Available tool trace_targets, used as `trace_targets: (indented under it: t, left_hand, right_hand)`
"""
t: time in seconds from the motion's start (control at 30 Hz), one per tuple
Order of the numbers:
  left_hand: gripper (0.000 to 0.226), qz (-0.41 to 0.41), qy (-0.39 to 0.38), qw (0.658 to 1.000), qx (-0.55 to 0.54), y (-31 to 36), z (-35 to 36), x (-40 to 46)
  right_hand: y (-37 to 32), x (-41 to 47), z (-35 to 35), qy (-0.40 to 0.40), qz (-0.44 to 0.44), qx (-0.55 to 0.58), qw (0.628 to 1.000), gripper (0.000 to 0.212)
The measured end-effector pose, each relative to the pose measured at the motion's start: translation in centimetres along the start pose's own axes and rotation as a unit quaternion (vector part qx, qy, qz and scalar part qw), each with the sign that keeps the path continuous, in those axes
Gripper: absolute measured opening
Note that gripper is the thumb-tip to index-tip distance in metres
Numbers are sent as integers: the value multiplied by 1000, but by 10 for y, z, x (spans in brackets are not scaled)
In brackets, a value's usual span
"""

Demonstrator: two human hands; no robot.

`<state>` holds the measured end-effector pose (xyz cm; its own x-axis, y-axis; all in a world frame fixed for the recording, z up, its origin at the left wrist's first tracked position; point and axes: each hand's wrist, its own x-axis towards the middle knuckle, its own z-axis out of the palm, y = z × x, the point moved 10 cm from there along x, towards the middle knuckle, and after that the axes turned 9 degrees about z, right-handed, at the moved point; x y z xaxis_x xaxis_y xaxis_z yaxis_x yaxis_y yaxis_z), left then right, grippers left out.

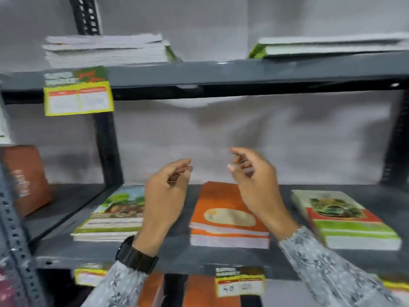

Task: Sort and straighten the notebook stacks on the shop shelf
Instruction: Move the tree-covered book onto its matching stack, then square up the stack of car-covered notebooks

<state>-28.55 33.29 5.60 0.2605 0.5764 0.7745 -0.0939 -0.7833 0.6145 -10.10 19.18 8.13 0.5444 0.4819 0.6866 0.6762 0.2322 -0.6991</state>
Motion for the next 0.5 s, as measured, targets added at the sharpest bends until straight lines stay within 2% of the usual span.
trace_targets:
  t: [0.07, 0.17, 0.27, 0.37, 0.5]
  left_hand:
    - [26, 7, -27, 999, -30, 27, 58, -19]
    - [27, 13, -76, 995, -62, 62, 144, -54]
    - [30, 68, -152, 986, -10, 95, 226, -94]
    - [46, 114, -233, 961, 99, 105, 289, -122]
    - [67, 45, -278, 952, 117, 73, 320, -133]
  right_hand:
    - [22, -7, -74, 40, -11, -49, 998, 31]
    - [73, -18, -179, 85, 22, -104, 991, 28]
    - [130, -31, -259, 88, 83, -154, 981, 22]
    - [180, -44, -301, 63, 132, -186, 972, 15]
    - [216, -59, -310, 4, 158, -131, 979, 16]
